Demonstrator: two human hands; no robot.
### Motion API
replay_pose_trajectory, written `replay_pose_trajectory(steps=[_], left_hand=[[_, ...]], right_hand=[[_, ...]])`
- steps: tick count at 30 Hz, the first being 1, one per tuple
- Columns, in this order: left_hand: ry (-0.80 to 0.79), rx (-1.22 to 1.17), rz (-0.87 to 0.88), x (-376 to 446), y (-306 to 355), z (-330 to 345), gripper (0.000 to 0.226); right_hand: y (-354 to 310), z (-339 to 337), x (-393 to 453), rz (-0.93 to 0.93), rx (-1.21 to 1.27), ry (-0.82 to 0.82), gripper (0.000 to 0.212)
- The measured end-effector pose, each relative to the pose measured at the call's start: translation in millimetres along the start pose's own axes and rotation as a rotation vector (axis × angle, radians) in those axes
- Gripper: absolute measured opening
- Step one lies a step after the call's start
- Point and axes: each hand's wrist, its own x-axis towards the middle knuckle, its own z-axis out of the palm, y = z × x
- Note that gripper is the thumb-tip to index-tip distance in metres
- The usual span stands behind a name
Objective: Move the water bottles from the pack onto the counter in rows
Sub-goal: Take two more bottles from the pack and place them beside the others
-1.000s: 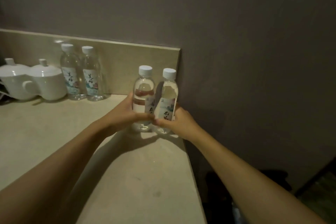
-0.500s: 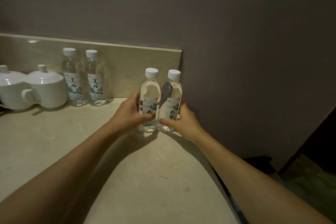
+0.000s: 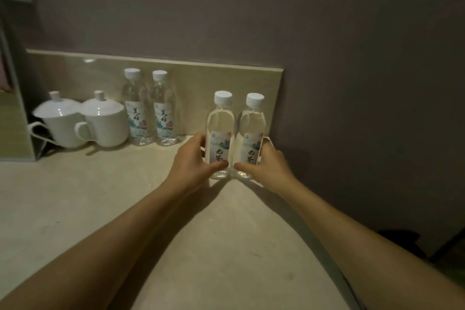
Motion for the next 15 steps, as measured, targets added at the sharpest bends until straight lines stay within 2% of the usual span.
replay_pose_trajectory(steps=[10,15], left_hand=[[0.176,-0.024,-0.096,26,-23,-24,0.064],[0.245,-0.014,-0.109,40,-37,-25,0.06]], right_hand=[[-28,38,37,-0.011,0.004,-0.046,0.065],[-37,53,56,-0.002,0.017,-0.024,0.061]])
